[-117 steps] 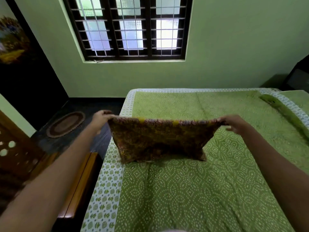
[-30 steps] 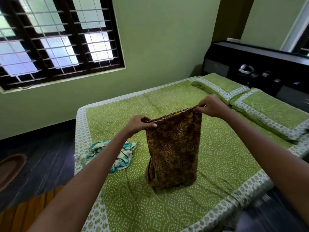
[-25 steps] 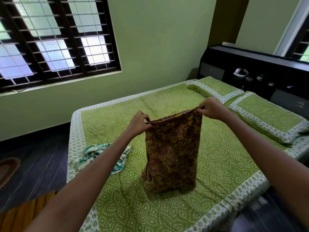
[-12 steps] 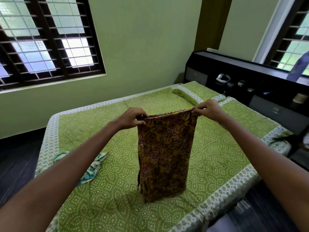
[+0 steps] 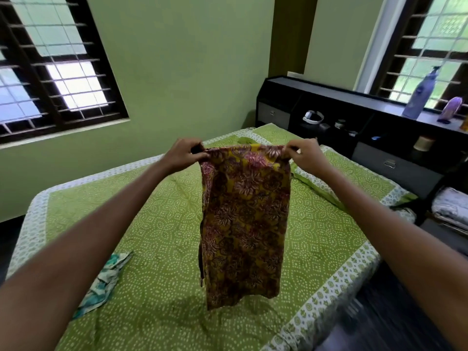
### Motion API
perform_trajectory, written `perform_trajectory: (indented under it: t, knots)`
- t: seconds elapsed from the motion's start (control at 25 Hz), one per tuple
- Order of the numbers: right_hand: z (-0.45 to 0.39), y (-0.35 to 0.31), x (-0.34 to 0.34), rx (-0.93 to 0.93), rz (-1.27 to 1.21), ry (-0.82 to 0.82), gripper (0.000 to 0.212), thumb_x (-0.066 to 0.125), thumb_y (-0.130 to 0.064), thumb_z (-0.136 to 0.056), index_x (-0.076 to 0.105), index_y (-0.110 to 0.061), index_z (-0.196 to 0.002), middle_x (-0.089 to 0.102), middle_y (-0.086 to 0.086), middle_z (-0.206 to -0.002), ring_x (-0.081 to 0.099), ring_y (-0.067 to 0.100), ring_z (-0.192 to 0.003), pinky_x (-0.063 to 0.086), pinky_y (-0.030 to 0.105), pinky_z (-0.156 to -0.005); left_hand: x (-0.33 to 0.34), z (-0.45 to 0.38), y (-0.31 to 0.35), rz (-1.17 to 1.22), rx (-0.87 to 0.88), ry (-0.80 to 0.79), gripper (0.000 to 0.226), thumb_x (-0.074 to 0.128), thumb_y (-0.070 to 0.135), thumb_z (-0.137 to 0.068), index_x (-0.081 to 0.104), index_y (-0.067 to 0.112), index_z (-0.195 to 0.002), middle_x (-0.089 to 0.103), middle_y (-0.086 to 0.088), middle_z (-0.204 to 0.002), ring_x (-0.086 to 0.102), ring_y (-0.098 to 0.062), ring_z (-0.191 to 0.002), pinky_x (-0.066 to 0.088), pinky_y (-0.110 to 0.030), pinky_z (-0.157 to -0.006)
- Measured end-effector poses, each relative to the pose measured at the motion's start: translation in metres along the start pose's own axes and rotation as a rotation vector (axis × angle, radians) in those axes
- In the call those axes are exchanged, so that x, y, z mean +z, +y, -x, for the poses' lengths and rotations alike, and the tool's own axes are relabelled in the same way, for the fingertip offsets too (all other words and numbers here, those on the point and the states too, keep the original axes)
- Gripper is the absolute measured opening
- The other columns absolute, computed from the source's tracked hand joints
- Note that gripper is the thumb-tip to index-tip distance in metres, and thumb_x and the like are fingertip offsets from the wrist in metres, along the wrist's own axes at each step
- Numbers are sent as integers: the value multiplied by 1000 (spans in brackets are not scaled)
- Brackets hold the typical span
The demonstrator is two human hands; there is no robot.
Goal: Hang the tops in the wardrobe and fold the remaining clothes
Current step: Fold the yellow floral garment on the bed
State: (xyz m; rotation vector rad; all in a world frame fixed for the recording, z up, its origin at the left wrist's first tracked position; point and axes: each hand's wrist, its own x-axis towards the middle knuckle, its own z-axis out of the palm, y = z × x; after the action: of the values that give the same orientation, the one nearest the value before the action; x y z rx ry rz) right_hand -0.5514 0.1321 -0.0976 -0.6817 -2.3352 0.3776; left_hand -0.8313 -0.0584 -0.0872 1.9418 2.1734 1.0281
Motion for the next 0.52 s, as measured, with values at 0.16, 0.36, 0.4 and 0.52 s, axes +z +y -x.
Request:
perform_trajectory:
  t: [0.16, 0.36, 0.4, 0.52]
  knots:
    - [-27, 42, 1, 22, 57, -54, 16, 63, -10, -88, 72, 2, -81, 69, 14, -73, 61, 26, -67, 46, 33, -65, 18, -51, -11, -47, -4, -157, 13, 71, 10, -81, 65, -2, -81, 60, -12, -75, 49, -17, -70, 35, -28, -62]
    - [-64, 79, -9, -25, 224, -301, 22, 55, -18, -94, 66, -2, -85, 64, 10, -74, 59, 27, -74, 43, 35, -66, 38, -101, -23, 98, 2, -211, 25, 69, 2, -81, 61, 19, -98, 56, 0, -75, 54, 0, -50, 44, -15, -49]
    - [-71, 87, -10, -17, 239, -312, 23, 54, -22, -94, 64, -3, -85, 63, 10, -74, 59, 27, -73, 44, 37, -65, 42, -112, -26, 126, -26, -218, 29, 67, 2, -83, 60, 18, -106, 56, 0, -77, 56, -1, -46, 44, -14, -45]
    - [-87, 113, -13, -10, 255, -348, 33, 61, -39, -88, 58, -7, -84, 59, 11, -72, 53, 24, -67, 43, 38, -62, 57, -145, -30, 190, -99, -251, 16, 64, 0, -84, 63, 7, -99, 62, -9, -80, 63, -7, -48, 49, -17, -44]
